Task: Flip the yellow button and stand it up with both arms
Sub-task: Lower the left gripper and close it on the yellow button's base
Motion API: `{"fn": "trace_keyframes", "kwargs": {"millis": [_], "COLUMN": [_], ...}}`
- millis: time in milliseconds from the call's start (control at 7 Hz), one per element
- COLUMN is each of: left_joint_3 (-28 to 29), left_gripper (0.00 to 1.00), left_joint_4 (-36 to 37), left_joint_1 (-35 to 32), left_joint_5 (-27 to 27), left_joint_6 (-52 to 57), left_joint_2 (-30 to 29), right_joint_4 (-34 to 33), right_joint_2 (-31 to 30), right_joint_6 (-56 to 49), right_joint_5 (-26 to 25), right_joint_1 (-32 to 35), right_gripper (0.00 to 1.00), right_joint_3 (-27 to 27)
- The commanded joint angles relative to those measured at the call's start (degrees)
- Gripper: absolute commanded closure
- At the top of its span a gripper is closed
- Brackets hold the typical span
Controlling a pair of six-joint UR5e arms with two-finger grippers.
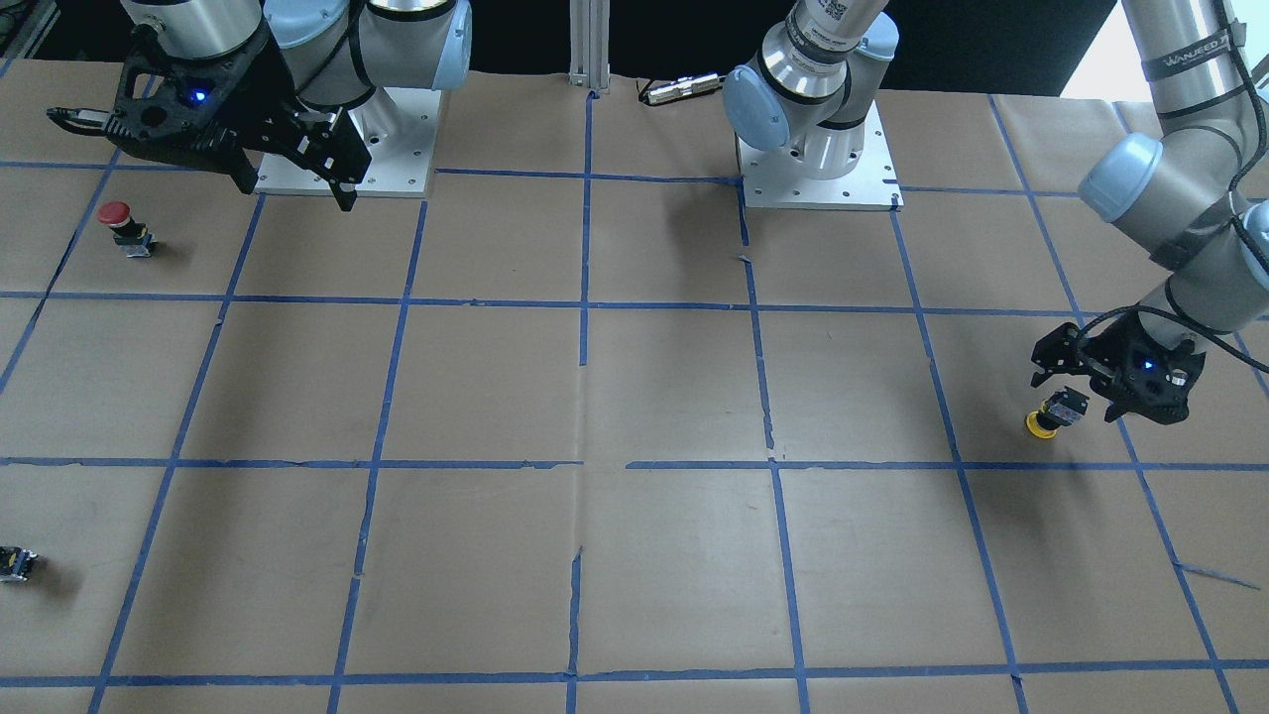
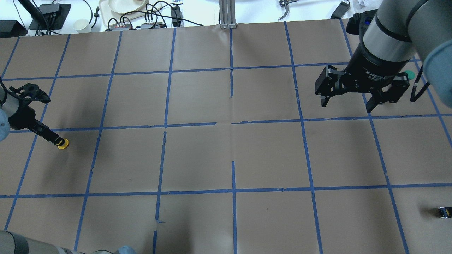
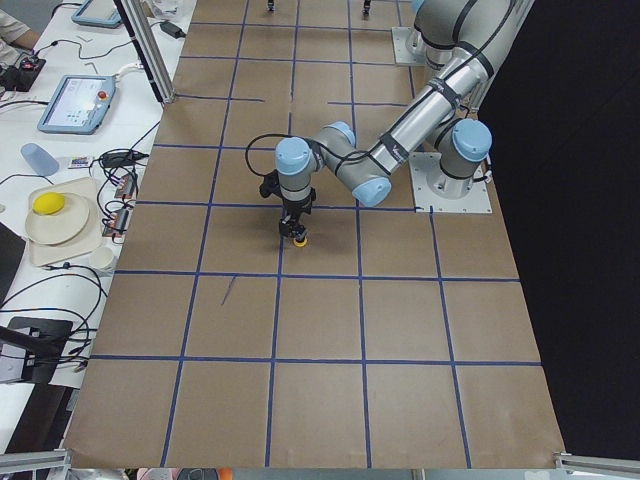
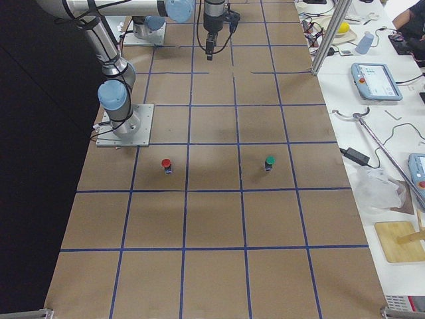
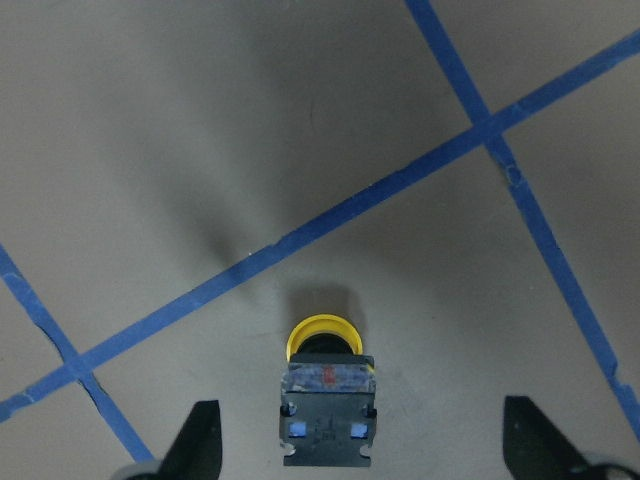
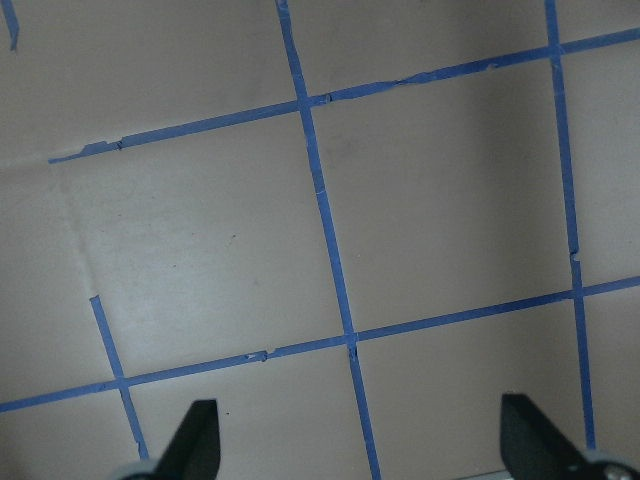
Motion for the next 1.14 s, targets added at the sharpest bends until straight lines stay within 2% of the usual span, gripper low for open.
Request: {"fn": "trace_keyframes", "kwargs": {"millis": [0, 286, 429, 571, 714, 857, 1000], "left_joint_3": [-0.61, -0.44, -0.35, -0.35, 0.17, 0.7, 1.92], "left_gripper": [0.06, 0.29, 0.59, 0.84, 0.93, 0.94, 0.95], "left_joint_4": [2.84, 3.03, 3.12, 3.12, 3.12, 2.68, -0.89], "left_joint_1": [0.37, 0.37, 0.37, 0.37, 0.28, -0.85, -2.26], "left_joint_5": [-0.1, -0.1, -0.19, -0.19, -0.28, -0.97, -3.33], "left_joint_6": [3.49, 3.69, 5.35, 6.5, 6.51, 6.42, 5.55], "left_joint_2": [-1.67, -1.59, -1.59, -1.67, -1.24, 0.07, 2.09], "right_joint_4": [-0.02, -0.02, 0.07, 0.07, 0.16, -0.02, -0.11], "right_joint_2": [-0.04, 0.04, -0.04, 0.04, 0.04, -0.04, -0.04], "right_joint_6": [0.09, 0.09, 0.09, 0.09, 0.17, 0.09, 0.09], "right_joint_5": [0.1, 0.1, -0.07, -0.07, 0.01, 0.1, 0.1], "right_joint_1": [0.0, 0.0, 0.0, 0.0, 0.0, 0.0, 0.0], "right_gripper": [0.0, 0.0, 0.0, 0.0, 0.0, 0.0, 0.0], "right_joint_3": [0.0, 0.0, 0.0, 0.0, 0.26, 0.53, 0.53]}}
